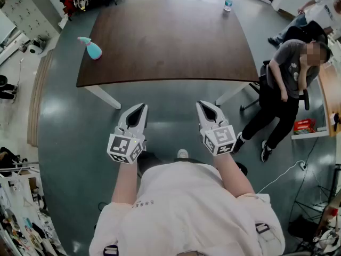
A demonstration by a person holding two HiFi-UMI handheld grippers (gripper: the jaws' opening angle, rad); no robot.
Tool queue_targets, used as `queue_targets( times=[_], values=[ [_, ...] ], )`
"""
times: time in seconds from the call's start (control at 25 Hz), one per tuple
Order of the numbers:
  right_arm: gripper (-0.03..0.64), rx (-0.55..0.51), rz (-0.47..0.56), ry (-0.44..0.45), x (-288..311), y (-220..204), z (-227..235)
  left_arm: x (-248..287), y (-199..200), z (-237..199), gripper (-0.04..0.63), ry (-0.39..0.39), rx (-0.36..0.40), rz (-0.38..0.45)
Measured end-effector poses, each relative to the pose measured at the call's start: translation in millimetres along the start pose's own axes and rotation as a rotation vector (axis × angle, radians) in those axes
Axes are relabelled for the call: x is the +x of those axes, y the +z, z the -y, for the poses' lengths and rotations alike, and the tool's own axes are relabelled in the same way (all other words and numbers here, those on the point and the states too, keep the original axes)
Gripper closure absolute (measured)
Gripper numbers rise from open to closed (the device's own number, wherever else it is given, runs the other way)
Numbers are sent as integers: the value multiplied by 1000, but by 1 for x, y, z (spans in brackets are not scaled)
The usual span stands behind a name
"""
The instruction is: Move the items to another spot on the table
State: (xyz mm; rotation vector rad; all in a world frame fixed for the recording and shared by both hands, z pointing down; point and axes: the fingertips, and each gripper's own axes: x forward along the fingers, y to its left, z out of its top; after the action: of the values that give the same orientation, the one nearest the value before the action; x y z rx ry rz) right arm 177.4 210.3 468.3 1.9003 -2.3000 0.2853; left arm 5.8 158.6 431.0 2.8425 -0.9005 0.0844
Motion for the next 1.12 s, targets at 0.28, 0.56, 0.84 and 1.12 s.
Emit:
queue_targets(
  times=[0.28,0.56,0.84,1.12],
  values=[
    [626,18,2,-12,-2,0,6,-1,0,1,578,4,-1,4],
    [626,27,11,-24,-3,0,7,-2,1,-1,578,8,-4,11],
    [626,38,-13,-34,5,-6,12,-2,-6,-10,578,29,-31,3],
    [626,29,-37,-8,43,-1,-14,-11,-4,-53,578,47,-42,3]
  ],
)
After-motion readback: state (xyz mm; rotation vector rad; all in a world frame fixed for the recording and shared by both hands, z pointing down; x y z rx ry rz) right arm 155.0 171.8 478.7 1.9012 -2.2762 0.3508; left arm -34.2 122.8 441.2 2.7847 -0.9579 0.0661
